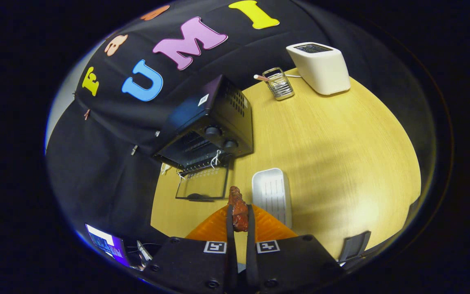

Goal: Open the toaster oven, put the food inside, and close the toaster oven door.

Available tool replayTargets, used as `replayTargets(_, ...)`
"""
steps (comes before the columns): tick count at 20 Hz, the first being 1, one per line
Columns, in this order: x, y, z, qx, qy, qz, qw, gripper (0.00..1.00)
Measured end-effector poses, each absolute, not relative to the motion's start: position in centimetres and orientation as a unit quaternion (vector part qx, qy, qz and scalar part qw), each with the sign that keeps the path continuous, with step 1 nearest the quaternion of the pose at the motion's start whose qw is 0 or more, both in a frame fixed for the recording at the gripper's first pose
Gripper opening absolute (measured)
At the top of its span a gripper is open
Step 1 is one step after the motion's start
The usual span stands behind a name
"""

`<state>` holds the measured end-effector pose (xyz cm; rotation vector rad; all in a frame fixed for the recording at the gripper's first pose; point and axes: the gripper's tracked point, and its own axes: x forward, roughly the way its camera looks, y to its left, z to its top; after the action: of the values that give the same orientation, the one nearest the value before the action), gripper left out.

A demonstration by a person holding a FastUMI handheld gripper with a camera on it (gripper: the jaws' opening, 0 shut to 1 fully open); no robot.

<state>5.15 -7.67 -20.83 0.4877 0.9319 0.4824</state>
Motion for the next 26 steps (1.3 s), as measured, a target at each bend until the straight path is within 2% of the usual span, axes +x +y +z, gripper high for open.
replayTargets(10, 5.8, 5.5, -18.9, 0.281, 0.382, 0.242, 0.847, 0.12)
replayTargets(17, 11.0, 12.7, -20.6, 0.299, 0.319, 0.223, 0.871, 0.12)
replayTargets(21, 15.5, 14.4, -20.0, 0.339, 0.241, 0.182, 0.891, 0.12)
replayTargets(26, 18.1, 17.1, -22.3, 0.359, 0.216, 0.162, 0.894, 0.12)
